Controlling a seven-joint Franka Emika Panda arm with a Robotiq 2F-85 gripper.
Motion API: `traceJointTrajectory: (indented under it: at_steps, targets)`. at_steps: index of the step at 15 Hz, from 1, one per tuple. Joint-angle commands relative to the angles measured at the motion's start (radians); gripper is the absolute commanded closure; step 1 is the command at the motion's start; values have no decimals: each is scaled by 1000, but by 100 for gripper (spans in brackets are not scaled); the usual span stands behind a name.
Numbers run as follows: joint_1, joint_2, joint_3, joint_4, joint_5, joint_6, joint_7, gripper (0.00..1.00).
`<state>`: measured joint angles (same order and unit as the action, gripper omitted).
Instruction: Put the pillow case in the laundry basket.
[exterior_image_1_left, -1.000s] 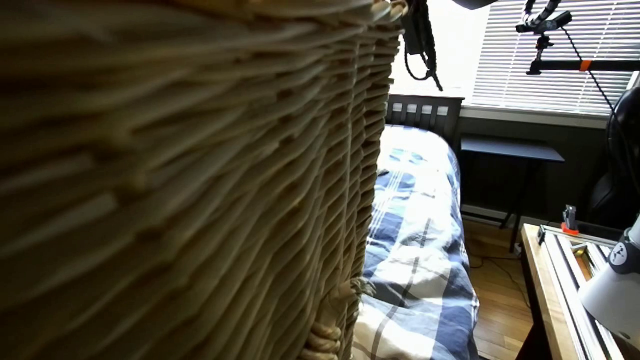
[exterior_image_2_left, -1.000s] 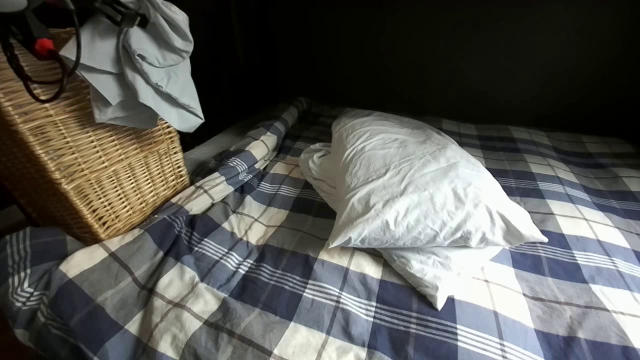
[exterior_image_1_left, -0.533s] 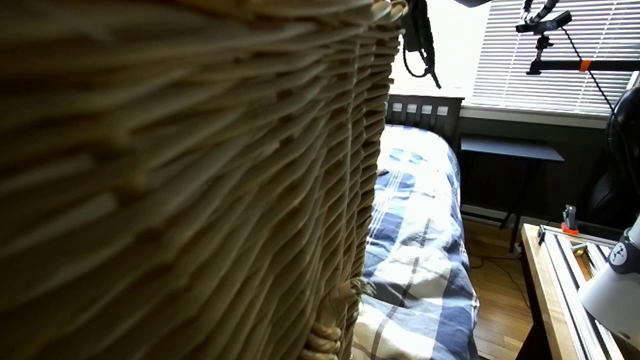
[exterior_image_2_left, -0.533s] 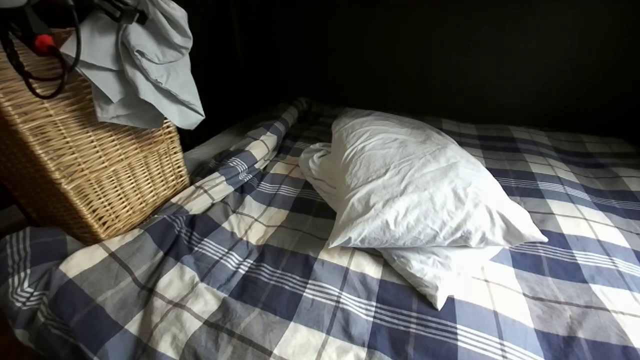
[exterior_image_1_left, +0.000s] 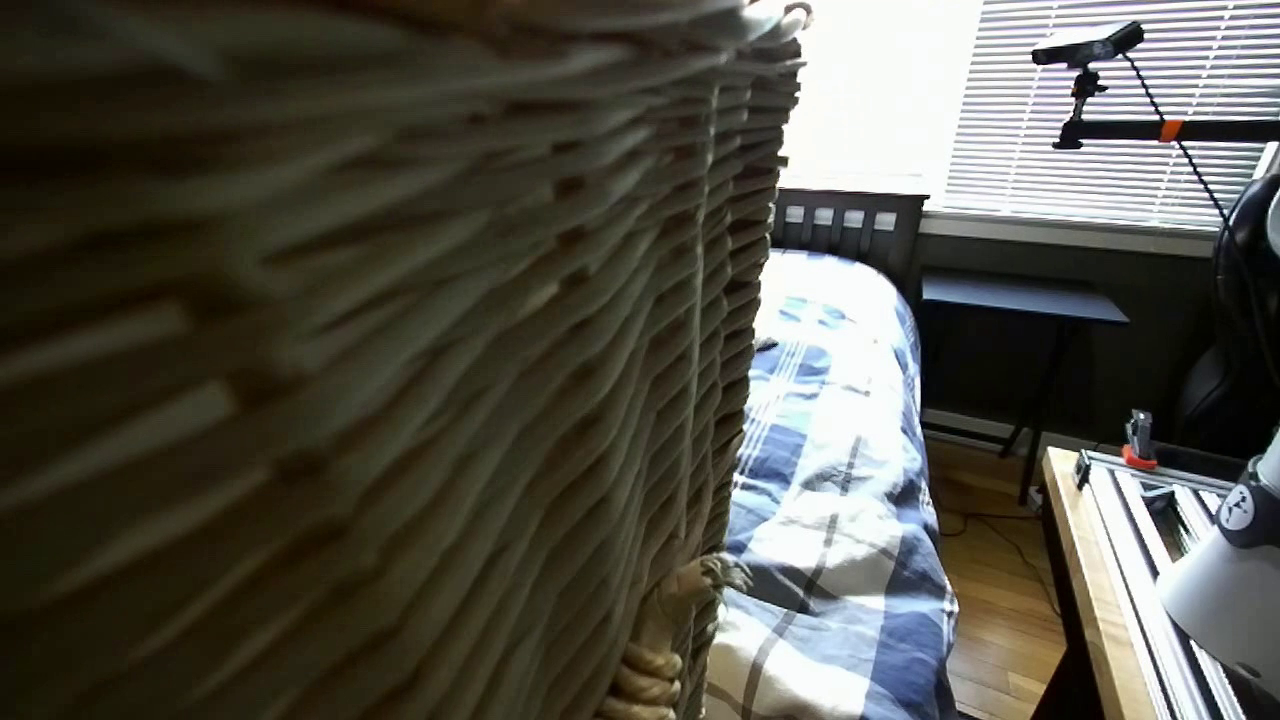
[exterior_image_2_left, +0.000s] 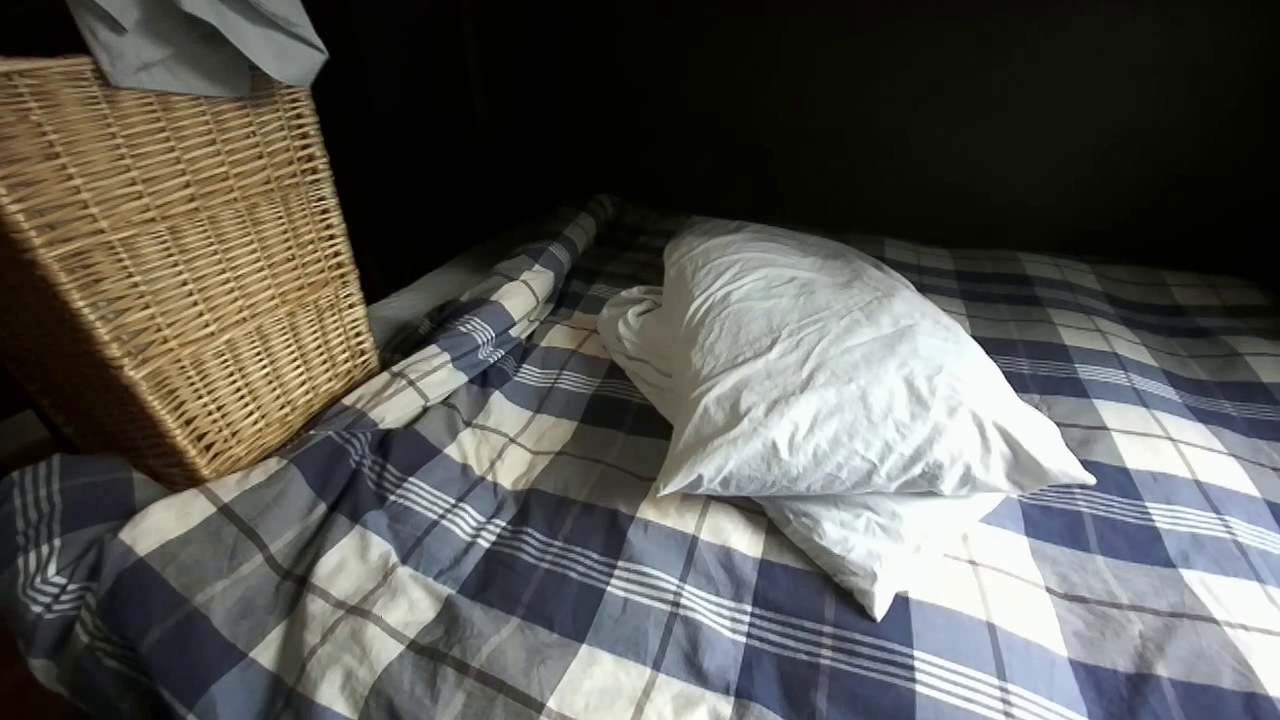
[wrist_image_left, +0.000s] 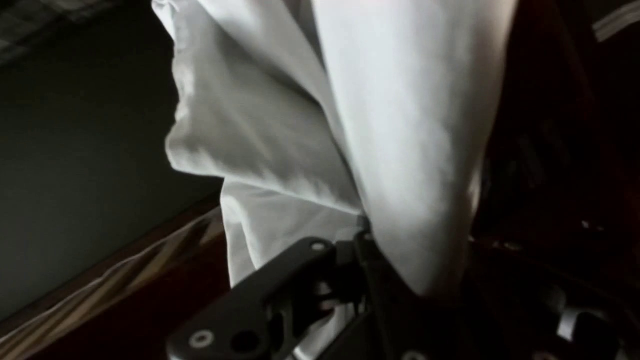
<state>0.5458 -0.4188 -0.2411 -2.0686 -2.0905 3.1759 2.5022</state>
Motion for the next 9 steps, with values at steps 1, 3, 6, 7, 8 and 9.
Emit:
traceJointTrajectory:
  at_steps: [1,3,6,7,8,9]
  targets:
    - [232,-26,-113,102,-146,27,139,96]
    - [382,-36,-179,141,-242,23,230,96]
    - [607,-64,-295,137,-264,4,222,96]
    - [681,-73,-340,134,-285,-3,217,96]
    - [755,-64,-384,150,-432,-4,355,96]
    - [830,-94,-443,116,-338,-9,222,96]
